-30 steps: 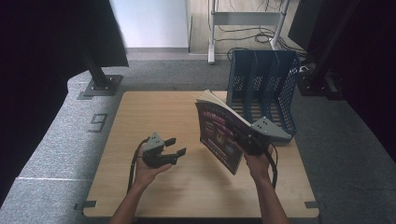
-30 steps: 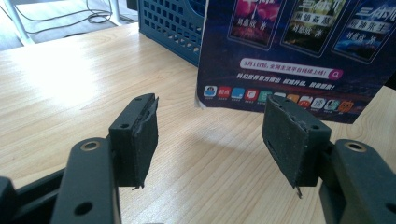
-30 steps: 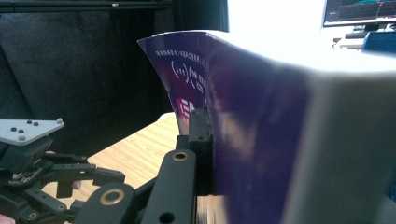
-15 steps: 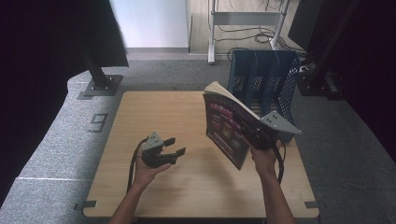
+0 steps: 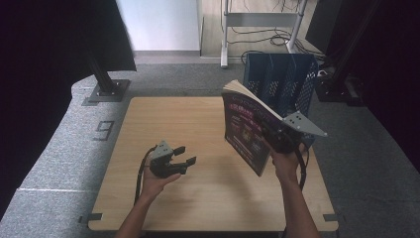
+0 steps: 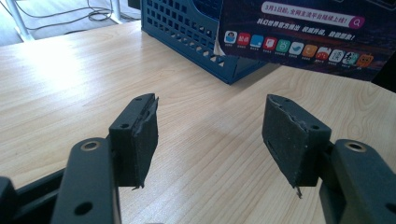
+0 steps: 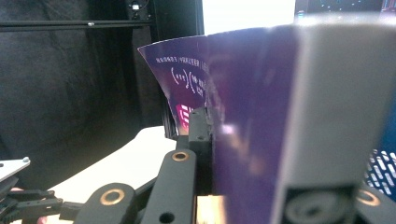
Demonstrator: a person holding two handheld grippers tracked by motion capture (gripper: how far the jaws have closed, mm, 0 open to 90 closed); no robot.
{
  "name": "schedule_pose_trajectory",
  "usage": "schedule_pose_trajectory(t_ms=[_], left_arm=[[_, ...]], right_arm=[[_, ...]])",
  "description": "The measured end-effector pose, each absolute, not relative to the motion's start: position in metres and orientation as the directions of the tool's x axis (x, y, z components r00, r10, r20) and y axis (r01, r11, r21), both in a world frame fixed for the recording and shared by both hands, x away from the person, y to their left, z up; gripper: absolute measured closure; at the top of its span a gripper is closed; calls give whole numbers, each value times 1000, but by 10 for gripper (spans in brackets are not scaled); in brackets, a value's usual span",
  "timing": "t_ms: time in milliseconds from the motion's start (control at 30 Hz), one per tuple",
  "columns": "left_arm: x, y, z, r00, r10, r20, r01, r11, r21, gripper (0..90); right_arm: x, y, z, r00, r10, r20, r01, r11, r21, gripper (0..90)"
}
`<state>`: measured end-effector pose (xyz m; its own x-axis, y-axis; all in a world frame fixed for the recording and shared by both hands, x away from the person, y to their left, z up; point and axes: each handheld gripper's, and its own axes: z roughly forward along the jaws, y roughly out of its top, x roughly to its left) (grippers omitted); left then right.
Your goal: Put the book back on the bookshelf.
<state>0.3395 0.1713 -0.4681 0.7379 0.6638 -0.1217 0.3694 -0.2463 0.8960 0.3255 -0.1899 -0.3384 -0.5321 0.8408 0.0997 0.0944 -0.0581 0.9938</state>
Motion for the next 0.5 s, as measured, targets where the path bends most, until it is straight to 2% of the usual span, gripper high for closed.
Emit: schedule_pose_trajectory(t_ms=[500], left_arm=[[339,174,-468,734,667,-129,374,-238,896,362]], right_arm=[[338,-198,-320,-494,866,85,78,-53,996,817]])
